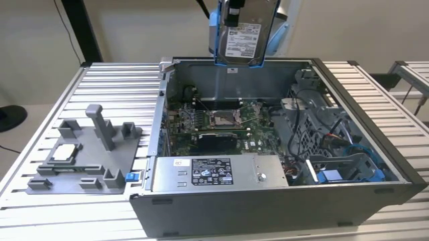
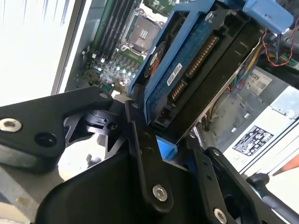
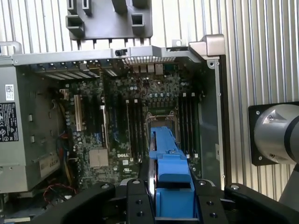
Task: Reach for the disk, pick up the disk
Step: 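Pick up the disk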
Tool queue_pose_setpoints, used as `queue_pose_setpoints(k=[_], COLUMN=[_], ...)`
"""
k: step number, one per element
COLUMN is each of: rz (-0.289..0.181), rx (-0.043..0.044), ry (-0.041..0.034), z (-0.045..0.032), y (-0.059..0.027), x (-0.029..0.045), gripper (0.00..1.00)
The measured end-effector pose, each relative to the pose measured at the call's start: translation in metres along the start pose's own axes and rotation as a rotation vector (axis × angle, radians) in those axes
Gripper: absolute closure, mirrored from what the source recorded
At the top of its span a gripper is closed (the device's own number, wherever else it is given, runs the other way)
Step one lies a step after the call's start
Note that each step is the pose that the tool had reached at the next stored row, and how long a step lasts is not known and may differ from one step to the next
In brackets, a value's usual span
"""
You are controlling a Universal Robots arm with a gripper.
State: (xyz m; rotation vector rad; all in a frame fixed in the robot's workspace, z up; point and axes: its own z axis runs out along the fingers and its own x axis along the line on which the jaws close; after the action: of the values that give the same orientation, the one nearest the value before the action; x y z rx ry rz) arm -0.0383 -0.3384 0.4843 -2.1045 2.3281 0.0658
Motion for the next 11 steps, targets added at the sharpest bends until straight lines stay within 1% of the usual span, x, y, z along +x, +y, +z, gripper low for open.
queue_pose_setpoints(k=[4, 11], rz=[0.0, 0.0], rx=[0.0, -0.0001], ry=[0.0, 0.0001], z=[-0.0002, -0.0008], y=[-0.0079, -0.0288], x=[-0.0008, -0.0029], gripper=[1.0, 1.0])
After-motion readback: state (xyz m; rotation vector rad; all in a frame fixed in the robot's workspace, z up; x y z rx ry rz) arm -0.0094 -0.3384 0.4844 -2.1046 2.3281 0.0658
